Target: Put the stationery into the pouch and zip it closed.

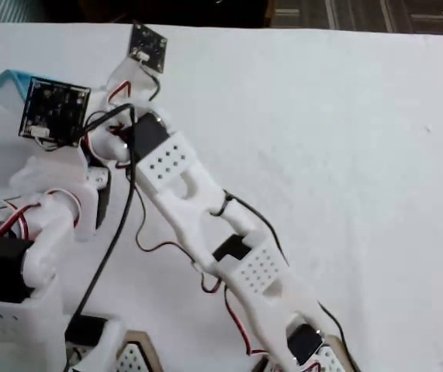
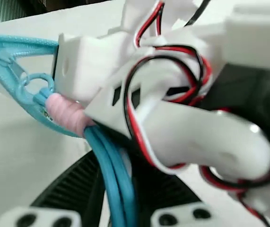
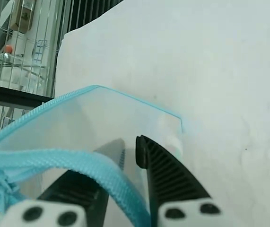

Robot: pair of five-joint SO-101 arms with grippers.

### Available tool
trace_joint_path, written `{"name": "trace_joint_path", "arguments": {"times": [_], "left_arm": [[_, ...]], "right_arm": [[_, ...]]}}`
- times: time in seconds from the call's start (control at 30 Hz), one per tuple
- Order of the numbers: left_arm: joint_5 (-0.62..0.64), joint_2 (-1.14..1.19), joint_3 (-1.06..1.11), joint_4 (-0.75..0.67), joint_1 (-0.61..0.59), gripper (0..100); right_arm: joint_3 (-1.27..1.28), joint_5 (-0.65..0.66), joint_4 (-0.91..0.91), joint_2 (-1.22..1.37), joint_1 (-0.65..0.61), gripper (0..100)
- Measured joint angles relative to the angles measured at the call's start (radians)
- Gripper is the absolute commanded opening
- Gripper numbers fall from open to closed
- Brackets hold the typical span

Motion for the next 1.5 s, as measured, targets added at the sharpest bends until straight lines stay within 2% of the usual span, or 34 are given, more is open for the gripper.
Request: {"name": "trace_joint_path", "arguments": {"times": [0.2,0.33,0.47,0.7,1.0,1.23,1.5], "left_arm": [[0.002,0.0,-0.049,-0.048,-0.044,2],[0.051,-0.002,-0.127,-0.181,-0.157,2],[0.098,0.0,-0.144,-0.273,-0.207,2],[0.144,-0.002,-0.147,-0.342,-0.209,2],[0.161,-0.003,-0.213,-0.344,-0.209,3],[0.161,0.011,-0.215,-0.273,-0.209,3],[0.158,0.11,-0.215,-0.132,-0.213,2]], "right_arm": [[-0.02,0.114,0.121,-0.038,0.023,1.7],[-0.018,0.215,0.23,-0.06,0.023,1.7],[-0.018,0.327,0.351,-0.097,0.026,1.7],[-0.017,0.37,0.407,-0.232,0.025,1.8],[-0.017,0.341,0.417,-0.377,0.031,1.8],[-0.006,0.365,0.496,-0.496,0.026,1.7],[0.35,0.483,0.499,-0.723,0.031,1.7]]}}
